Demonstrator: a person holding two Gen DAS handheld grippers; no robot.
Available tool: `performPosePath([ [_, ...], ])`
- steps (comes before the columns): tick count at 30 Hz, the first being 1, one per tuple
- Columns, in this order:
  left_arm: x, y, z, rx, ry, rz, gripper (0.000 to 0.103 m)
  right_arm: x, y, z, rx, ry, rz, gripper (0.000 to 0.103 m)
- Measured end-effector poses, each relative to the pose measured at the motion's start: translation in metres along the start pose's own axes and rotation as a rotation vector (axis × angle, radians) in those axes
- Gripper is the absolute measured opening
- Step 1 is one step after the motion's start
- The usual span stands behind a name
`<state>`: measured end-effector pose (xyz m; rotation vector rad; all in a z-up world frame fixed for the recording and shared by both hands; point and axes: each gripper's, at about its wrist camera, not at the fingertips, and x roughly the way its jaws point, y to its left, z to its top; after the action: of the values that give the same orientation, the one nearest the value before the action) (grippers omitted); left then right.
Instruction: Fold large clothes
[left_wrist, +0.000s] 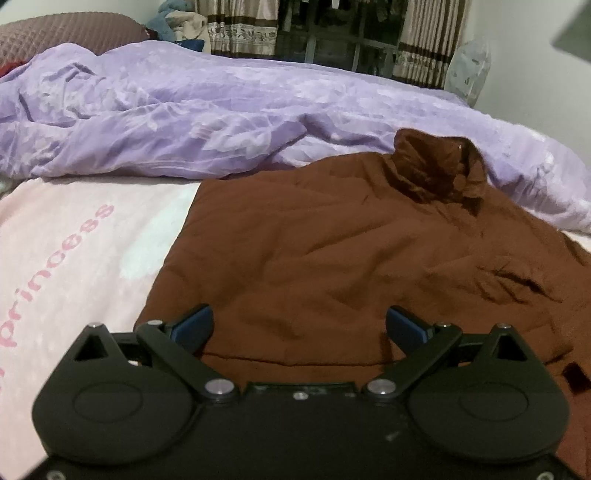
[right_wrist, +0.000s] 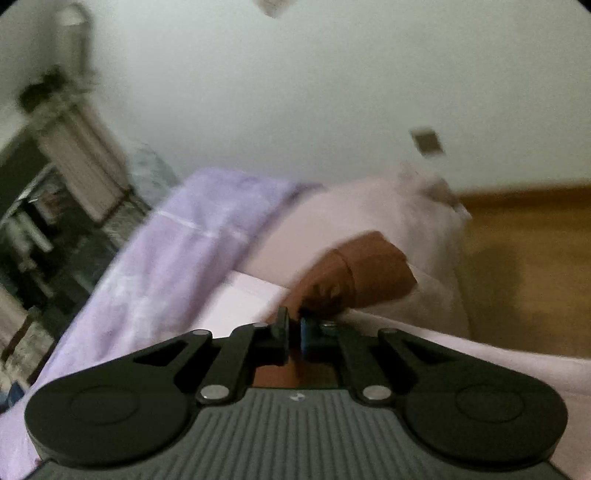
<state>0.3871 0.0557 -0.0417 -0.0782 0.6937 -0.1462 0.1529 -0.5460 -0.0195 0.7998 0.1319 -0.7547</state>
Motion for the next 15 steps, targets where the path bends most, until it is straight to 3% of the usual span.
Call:
performPosePath([
  [6, -0.017, 0.004, 0.005, -0.016, -0.027, -0.027, 0.101, -0.068, 0.126, -0.034, -0.264, -0.048, 0.327, 0.005],
  [11, -0.026, 0.007, 0.003, -0.053, -0.026, -0.062, 0.101, -0.115, 0.234, -0.133, -0.501, 0.075, 0.662, 0.007],
  [13, -0.028, 0.008, 0.001, -0.081, -0.014, -0.099, 0.101, -0.123, 0.263, -0.181, -0.578, 0.175, 0.768, 0.025],
  [15, -0.03, 0.007, 0.0, -0.106, -0.005, -0.15, 0.101, -0.127, 0.288, -0.237, -0.688, 0.284, 0.817, 0.046],
])
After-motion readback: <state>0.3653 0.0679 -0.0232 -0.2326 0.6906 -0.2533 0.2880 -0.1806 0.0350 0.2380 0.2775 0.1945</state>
